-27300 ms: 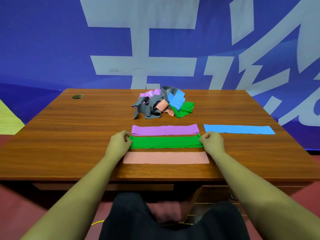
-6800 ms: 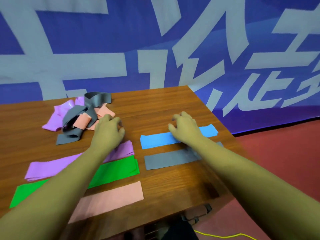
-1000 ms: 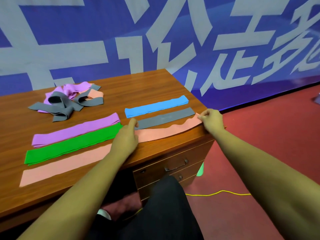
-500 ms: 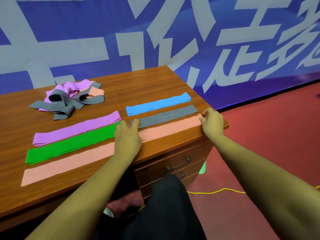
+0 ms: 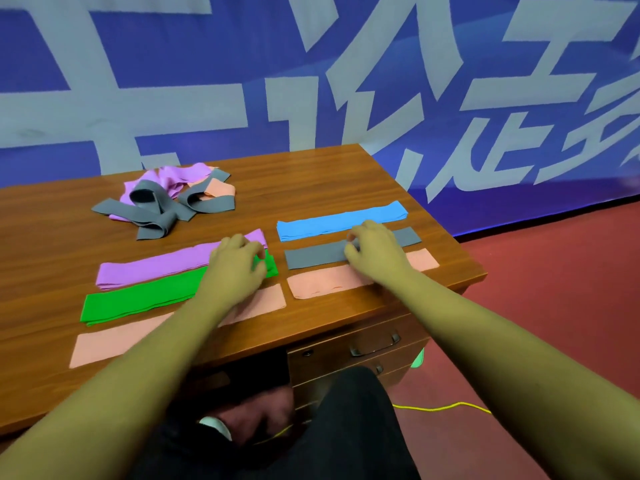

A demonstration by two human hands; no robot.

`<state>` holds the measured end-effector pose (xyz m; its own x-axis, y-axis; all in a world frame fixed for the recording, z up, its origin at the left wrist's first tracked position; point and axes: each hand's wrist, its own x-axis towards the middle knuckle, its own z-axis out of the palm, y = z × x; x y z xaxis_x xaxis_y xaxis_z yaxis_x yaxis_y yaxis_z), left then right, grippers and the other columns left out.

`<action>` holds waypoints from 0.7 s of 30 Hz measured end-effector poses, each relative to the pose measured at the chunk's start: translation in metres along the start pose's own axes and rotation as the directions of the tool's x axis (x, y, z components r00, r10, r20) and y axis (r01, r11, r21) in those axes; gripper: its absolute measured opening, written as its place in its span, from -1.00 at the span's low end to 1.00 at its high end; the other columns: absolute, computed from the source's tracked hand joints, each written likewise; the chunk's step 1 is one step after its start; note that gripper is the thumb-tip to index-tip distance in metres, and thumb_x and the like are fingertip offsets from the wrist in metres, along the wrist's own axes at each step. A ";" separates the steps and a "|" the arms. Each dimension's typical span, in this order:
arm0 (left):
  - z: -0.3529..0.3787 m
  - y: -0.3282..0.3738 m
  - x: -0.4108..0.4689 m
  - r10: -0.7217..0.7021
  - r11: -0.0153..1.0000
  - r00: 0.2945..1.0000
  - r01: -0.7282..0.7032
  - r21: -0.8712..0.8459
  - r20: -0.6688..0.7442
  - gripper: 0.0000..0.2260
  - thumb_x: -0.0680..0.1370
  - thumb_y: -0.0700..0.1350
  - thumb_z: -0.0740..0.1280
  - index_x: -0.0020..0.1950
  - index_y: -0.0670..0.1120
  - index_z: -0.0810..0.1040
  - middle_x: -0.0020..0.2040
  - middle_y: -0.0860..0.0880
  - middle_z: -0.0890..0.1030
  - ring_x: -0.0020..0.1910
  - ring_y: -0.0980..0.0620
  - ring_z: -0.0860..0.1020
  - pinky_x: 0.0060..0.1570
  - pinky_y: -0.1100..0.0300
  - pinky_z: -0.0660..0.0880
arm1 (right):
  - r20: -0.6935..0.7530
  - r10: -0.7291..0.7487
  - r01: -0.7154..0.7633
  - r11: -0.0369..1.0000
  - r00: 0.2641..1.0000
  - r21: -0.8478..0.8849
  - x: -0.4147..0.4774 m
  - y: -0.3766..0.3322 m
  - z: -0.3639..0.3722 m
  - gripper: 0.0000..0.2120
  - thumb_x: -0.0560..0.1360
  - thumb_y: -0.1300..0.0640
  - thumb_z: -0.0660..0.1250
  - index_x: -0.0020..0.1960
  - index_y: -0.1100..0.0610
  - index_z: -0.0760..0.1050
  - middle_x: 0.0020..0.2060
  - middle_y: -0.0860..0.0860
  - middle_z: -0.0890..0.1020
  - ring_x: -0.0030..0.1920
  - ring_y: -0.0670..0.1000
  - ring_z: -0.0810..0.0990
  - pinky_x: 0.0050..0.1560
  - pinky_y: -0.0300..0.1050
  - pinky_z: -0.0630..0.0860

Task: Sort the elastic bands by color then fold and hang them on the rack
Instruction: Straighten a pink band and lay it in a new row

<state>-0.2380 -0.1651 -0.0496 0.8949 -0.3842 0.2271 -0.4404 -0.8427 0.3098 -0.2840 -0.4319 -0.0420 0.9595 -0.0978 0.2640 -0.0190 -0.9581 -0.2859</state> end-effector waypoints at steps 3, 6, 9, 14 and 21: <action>-0.024 -0.051 0.014 -0.124 0.989 0.991 0.127 0.076 -0.044 -0.82 0.50 -0.14 0.31 0.08 -0.10 0.60 0.03 -0.16 0.51 0.12 -0.21 0.43 0.09 -0.02 0.35 | 0.058 -0.031 0.026 0.997 0.998 0.076 0.036 -0.050 0.007 -0.71 0.51 0.07 0.25 0.14 0.19 0.56 0.05 0.17 0.55 0.09 0.21 0.52 0.11 0.08 0.47; -0.043 -0.096 0.025 -0.244 0.958 0.968 0.250 0.140 -0.061 -0.79 0.49 -0.13 0.32 0.10 -0.12 0.59 0.10 -0.20 0.51 0.18 -0.25 0.43 0.15 -0.06 0.36 | 0.099 -0.077 0.066 0.991 0.992 0.112 0.069 -0.102 0.023 -0.70 0.50 0.03 0.26 0.13 0.19 0.54 0.07 0.18 0.56 0.10 0.22 0.53 0.13 0.08 0.49; -0.051 -0.130 0.033 -0.317 0.933 0.945 0.327 0.154 -0.087 -0.76 0.47 -0.13 0.33 0.13 -0.13 0.56 0.09 -0.23 0.49 0.17 -0.27 0.43 0.14 -0.08 0.36 | 0.170 -0.084 0.057 0.986 0.982 0.157 0.097 -0.148 0.044 -0.68 0.52 0.03 0.25 0.18 0.19 0.51 0.13 0.15 0.55 0.11 0.18 0.53 0.13 0.05 0.51; -0.044 -0.169 0.048 -0.359 0.921 0.921 0.376 0.105 -0.151 -0.73 0.46 -0.10 0.37 0.08 -0.22 0.48 0.07 -0.26 0.46 0.13 -0.30 0.43 0.04 -0.11 0.40 | 0.246 -0.094 0.049 0.982 0.965 0.181 0.140 -0.185 0.087 -0.72 0.47 0.07 0.26 0.09 0.22 0.51 0.07 0.20 0.54 0.07 0.24 0.54 0.09 0.14 0.52; -0.027 -0.211 0.070 -0.382 0.924 0.921 0.383 0.003 -0.077 -0.70 0.47 0.04 0.44 0.04 -0.16 0.59 0.04 -0.20 0.53 0.12 -0.23 0.47 0.09 -0.04 0.45 | 0.295 -0.138 0.066 0.968 0.946 0.240 0.173 -0.237 0.147 -0.77 0.38 0.10 0.34 -0.03 0.22 0.57 -0.05 0.16 0.62 -0.02 0.20 0.58 0.00 0.10 0.55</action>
<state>-0.0848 -0.0041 -0.0741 0.9868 -0.0032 0.1619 -0.0638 -0.9267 0.3703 -0.0718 -0.1819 -0.0640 0.9928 0.1189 0.0176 0.1126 -0.8698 -0.4804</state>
